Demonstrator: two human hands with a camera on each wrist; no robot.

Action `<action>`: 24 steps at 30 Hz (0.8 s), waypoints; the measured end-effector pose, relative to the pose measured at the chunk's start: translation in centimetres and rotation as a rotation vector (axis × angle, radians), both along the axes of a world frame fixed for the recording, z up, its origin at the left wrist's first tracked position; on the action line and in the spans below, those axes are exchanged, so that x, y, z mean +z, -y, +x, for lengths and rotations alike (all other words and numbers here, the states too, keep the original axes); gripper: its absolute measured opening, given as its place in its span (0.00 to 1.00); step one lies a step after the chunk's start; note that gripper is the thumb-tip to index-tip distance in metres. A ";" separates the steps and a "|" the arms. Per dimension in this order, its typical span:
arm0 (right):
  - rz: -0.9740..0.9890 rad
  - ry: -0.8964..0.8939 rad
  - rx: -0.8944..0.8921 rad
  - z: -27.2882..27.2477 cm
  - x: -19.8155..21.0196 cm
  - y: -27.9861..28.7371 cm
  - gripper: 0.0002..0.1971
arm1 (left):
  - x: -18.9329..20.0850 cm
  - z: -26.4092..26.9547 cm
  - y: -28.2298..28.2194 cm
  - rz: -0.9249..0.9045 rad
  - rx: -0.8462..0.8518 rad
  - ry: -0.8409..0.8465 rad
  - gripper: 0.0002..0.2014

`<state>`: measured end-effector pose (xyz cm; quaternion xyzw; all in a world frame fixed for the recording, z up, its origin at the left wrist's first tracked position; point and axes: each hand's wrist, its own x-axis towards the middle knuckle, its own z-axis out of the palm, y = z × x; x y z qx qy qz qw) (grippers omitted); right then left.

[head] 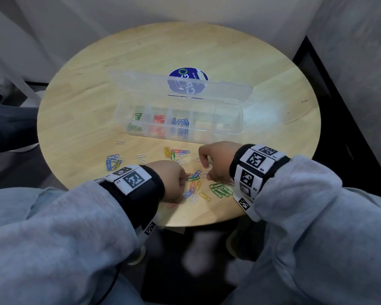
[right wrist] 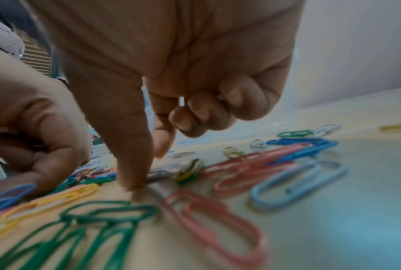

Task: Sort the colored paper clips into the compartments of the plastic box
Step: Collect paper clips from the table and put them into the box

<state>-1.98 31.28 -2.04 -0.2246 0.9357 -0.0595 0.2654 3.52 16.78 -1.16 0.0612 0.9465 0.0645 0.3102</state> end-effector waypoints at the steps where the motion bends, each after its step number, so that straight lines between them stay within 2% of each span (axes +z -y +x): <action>1: -0.004 -0.002 -0.010 0.0 0.0 -0.1 0.13 | -0.1 -0.1 0.2 0.020 0.014 0.004 0.06; 5: 0.037 0.018 0.013 -0.2 0.0 0.1 0.10 | -0.1 -0.5 1.1 0.158 0.083 0.049 0.10; 11: 0.138 0.029 0.073 0.1 0.5 1.1 0.04 | 0.5 -1.4 2.8 0.639 0.378 0.175 0.14; 14: 0.176 0.050 0.072 0.2 0.3 1.4 0.08 | 0.7 -1.8 3.3 0.801 0.490 0.170 0.16; 16: 0.167 0.050 0.063 0.2 0.0 1.4 0.06 | 0.5 -2.0 3.4 0.887 0.594 0.187 0.16; 20: 0.118 0.056 0.052 0.4 0.1 1.1 0.05 | 0.3 -2.2 3.3 0.997 0.704 0.252 0.16; 24: -0.067 0.132 -0.065 -0.1 1.7 -0.3 0.03 | 0.5 -2.0 2.5 0.915 0.670 0.279 0.17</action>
